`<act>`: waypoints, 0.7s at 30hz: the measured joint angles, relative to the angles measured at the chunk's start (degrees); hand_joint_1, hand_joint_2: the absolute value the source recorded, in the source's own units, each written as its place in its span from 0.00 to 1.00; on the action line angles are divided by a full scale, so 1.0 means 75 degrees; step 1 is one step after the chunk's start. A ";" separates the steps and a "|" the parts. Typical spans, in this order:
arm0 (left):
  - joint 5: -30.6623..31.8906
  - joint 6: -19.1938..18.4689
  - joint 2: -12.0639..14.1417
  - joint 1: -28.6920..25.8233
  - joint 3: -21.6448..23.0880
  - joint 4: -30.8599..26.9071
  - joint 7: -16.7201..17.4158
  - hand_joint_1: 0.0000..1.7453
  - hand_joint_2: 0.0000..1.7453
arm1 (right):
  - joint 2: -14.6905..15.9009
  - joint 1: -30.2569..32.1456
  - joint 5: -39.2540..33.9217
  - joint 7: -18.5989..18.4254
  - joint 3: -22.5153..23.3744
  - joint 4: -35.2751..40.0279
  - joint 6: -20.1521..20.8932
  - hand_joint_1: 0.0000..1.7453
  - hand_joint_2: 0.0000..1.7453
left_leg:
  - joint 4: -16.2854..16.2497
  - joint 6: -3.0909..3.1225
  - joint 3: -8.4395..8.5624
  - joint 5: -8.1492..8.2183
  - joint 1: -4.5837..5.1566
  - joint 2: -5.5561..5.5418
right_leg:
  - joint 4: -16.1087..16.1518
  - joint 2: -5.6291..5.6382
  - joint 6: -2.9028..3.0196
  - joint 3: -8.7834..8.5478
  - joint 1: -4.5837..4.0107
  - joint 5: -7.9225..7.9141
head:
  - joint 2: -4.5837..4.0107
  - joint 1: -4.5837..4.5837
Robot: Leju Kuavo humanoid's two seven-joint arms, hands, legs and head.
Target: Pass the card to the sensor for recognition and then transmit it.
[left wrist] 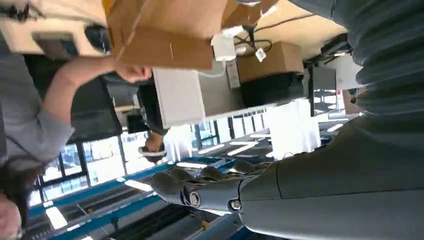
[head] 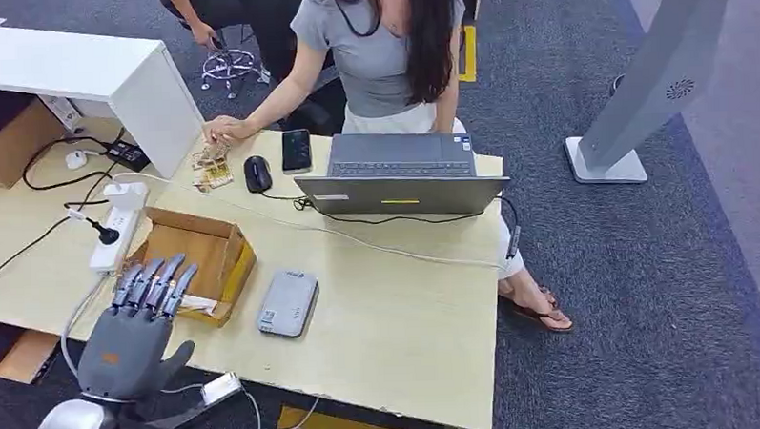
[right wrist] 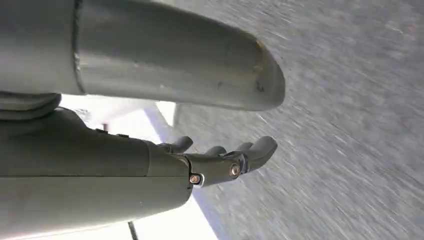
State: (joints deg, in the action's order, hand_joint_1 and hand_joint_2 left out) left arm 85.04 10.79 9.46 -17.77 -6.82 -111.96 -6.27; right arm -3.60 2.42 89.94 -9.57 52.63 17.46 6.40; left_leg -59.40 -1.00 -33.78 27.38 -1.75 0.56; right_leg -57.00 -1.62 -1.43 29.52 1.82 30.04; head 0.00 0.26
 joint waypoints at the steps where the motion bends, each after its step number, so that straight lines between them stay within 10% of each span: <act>1: 0.0018 0.0120 0.0000 -0.0048 -0.0044 0.0082 -0.0052 0.00 1.00 | -0.0024 0.0070 0.0000 0.0000 -0.0009 0.0074 0.0091 0.00 0.00 | 0.0000 0.0000 -0.0002 0.0000 0.0000 -0.0003 | 0.0000 0.0000 0.0000 0.0001 0.0000 0.0000 | 0.0000 0.0003; 9: 0.0283 0.0149 0.0076 -0.0295 -0.0686 0.0560 -0.0405 0.00 1.00 | -0.0129 0.0230 0.0000 0.0058 -0.0117 0.0516 0.0286 0.00 0.00 | 0.0002 -0.0001 0.0004 0.0000 -0.0001 0.0003 | 0.0000 0.0002 0.0002 0.0010 0.0000 0.0002 | 0.0000 0.0003; 21: 0.0639 -0.0710 -0.0213 0.0572 -0.1632 0.1508 0.0338 0.00 1.00 | -0.0047 -0.0122 0.0000 0.0665 -0.0117 0.0219 -0.0565 0.00 0.00 | 0.0000 0.0003 0.0005 -0.0014 0.0000 -0.0001 | 0.0000 0.0001 0.0002 0.0003 0.0001 -0.0007 | 0.0000 0.0003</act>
State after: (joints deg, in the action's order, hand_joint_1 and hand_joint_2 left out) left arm 89.83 5.46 7.87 -13.48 -19.06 -100.65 -3.74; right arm -3.96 1.51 89.94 -4.59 51.76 19.10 2.16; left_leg -59.40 -0.98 -33.74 27.28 -1.75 0.55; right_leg -57.00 -1.62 -1.42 29.54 1.83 29.99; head 0.00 0.28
